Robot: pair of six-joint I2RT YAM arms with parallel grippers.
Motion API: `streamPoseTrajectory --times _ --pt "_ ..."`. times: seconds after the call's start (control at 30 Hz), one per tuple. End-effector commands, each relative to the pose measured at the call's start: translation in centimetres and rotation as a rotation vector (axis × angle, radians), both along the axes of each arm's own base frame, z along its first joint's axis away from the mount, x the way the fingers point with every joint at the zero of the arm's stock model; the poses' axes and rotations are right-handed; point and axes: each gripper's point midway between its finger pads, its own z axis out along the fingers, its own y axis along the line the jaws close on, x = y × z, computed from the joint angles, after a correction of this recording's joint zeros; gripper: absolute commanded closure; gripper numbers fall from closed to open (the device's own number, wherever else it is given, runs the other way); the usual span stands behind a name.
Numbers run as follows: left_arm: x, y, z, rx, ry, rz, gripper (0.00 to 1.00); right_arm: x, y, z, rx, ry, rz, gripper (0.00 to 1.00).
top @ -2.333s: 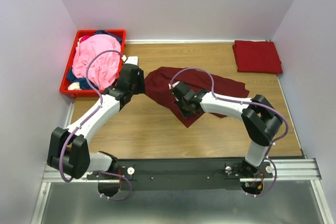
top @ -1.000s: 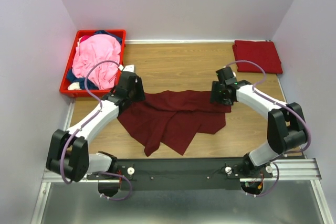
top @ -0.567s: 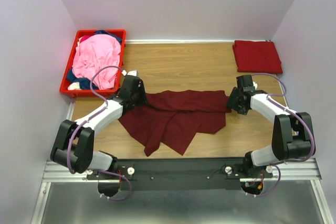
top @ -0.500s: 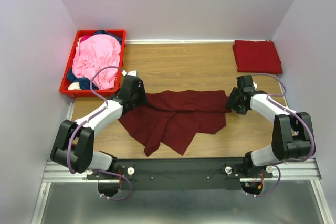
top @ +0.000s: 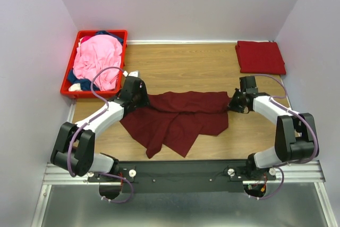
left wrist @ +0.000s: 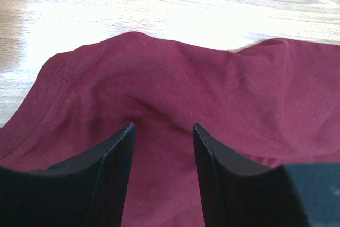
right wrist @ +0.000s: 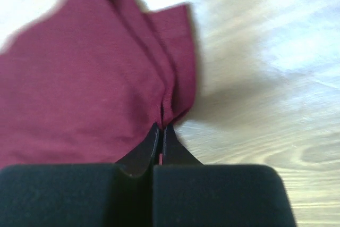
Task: Fold and stack the t-shirts
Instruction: Flatten the tshirt out
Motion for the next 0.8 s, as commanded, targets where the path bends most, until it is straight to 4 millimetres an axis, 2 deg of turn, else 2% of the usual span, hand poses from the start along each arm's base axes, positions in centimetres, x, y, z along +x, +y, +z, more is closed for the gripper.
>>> streamPoseTrajectory --times 0.0,0.03,0.07,0.1,0.13,0.17,0.2,0.23,0.27,0.3,0.33,0.37,0.4,0.43,0.47,0.53,0.57,0.63,0.7,0.73,0.77 --pt "0.4 -0.3 1.2 -0.011 -0.038 -0.015 0.44 4.2 2.1 5.9 0.110 -0.168 0.030 0.99" --pt "0.4 -0.4 1.4 -0.013 -0.039 -0.018 0.44 6.5 2.5 8.8 0.122 -0.241 0.037 0.99" --pt "0.4 -0.4 1.4 -0.012 -0.039 -0.019 0.44 6.5 2.5 8.4 0.124 -0.231 0.039 0.99" --pt "0.4 -0.3 1.3 -0.008 -0.037 -0.021 0.44 8.7 2.8 11.2 0.130 -0.299 0.040 0.99" --pt "0.4 -0.4 1.4 -0.009 -0.038 -0.023 0.44 10.1 2.8 12.8 0.130 -0.339 0.037 0.99" --pt "0.3 -0.4 1.3 -0.009 -0.036 -0.025 0.44 11.6 2.8 12.8 0.122 -0.338 0.034 0.99" --pt "0.3 -0.4 1.3 -0.007 -0.036 -0.032 0.44 14.0 2.9 16.1 0.125 -0.417 0.031 0.99" --pt "0.2 -0.5 1.3 -0.006 -0.034 -0.037 0.44 15.4 2.6 17.2 0.107 -0.446 0.015 0.99" --pt "0.1 -0.6 1.3 -0.009 -0.031 -0.047 0.44 16.9 2.6 16.0 0.099 -0.425 0.003 0.99" --pt "0.0 -0.7 1.2 -0.006 -0.027 -0.050 0.44 19.3 2.5 19.4 0.099 -0.505 -0.009 0.98" --pt "-0.1 -0.7 1.2 -0.003 -0.027 -0.054 0.44 20.6 2.4 19.8 0.092 -0.519 -0.020 0.97" --pt "-0.2 -0.9 1.1 -0.002 -0.025 -0.061 0.44 22.3 2.1 19.1 0.070 -0.516 -0.045 0.93" --pt "-0.4 -1.0 1.1 0.001 -0.022 -0.065 0.44 23.4 2.0 19.4 0.066 -0.530 -0.049 0.86" --pt "-0.5 -1.1 0.9 0.004 -0.018 -0.068 0.44 24.8 1.7 21.5 0.052 -0.584 -0.064 0.76" --pt "-0.5 -1.1 0.9 0.006 -0.017 -0.071 0.44 25.3 1.8 21.7 0.047 -0.592 -0.053 0.55" --pt "-0.5 -1.5 1.0 0.013 -0.016 -0.082 0.44 25.4 2.3 21.9 0.041 -0.599 0.006 0.33" --pt "-0.6 -1.6 1.0 0.014 -0.015 -0.084 0.44 24.9 2.7 22.2 0.044 -0.603 0.027 0.29" --pt "-0.7 -1.9 1.0 0.021 -0.013 -0.091 0.44 23.7 3.1 21.4 0.035 -0.586 0.082 0.24" --pt "-0.9 -2.8 1.2 0.022 -0.017 -0.112 0.44 21.0 4.1 19.7 0.039 -0.539 0.158 0.24" --pt "-1.0 -3.2 1.2 0.027 -0.018 -0.126 0.44 19.7 4.4 20.2 0.044 -0.546 0.181 0.24" --pt "-0.9 -3.7 1.7 0.027 -0.025 -0.136 0.43 18.4 4.9 19.0 0.055 -0.513 0.207 0.24"
